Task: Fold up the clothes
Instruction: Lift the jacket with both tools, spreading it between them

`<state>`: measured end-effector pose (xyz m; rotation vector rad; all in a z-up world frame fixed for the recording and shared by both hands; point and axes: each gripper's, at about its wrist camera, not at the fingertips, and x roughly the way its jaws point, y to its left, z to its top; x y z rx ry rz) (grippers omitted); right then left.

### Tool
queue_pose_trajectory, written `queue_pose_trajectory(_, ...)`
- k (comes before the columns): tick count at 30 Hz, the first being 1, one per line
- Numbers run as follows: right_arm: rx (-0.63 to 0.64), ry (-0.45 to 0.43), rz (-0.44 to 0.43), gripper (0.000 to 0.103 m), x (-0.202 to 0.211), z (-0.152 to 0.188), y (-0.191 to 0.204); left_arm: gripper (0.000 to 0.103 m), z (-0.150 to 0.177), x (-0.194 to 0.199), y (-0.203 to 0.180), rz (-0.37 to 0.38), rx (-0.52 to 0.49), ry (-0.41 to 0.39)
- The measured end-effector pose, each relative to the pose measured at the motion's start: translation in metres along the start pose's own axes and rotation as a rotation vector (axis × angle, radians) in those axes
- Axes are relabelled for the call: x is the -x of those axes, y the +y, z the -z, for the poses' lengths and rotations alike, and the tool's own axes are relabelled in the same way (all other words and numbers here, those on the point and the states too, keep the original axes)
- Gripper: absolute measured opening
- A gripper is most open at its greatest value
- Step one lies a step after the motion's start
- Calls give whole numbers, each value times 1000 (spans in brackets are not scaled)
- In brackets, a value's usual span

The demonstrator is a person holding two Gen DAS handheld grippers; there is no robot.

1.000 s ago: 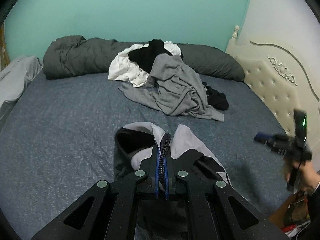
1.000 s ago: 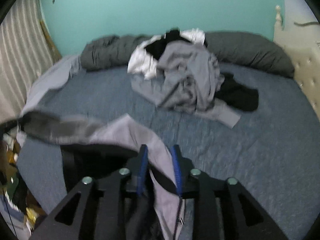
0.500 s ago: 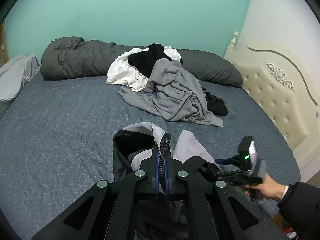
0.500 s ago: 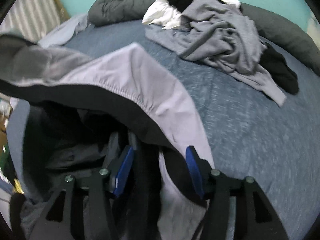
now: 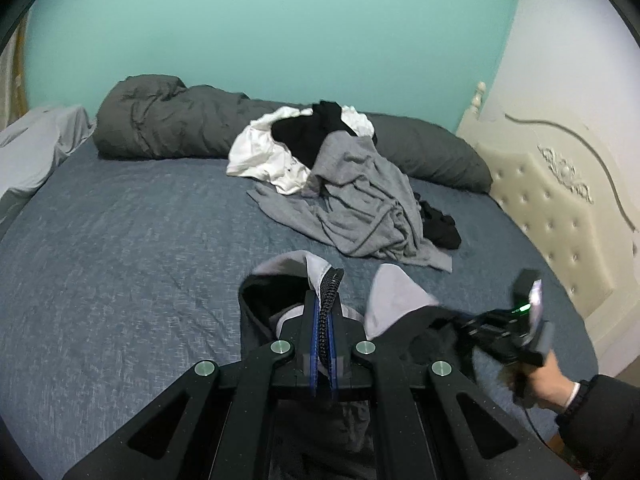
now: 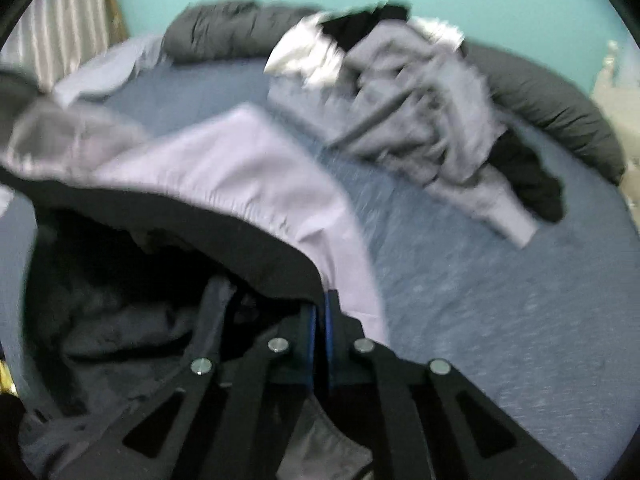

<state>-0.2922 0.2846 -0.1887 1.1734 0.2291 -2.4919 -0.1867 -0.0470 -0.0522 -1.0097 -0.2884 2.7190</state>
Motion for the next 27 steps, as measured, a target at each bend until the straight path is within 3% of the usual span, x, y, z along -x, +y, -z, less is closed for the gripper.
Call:
queue_pose_trajectory(7,-39,-155,49,4,81,-29,-12,3,-25,61,-12,-12,19,-104)
queue_pose_trajectory(12,-42,-168,21,4,126,-40,-11,3,-41,104,-28,-12,12,-171)
queue_pose_trajectory(18,-47,-183,-13,4,180,-53,-10,3,-44,130,-43,-16,-14,-191)
queue_pose_trajectory(21,-63,-138,-46,5,174,-44,-8,3,-44,139,-49,-17,-25,-195)
queue_pose_trajectory(27,-35,-13,-40,5,124,-8,10,3,-38,135,-51,-10,-36,-182)
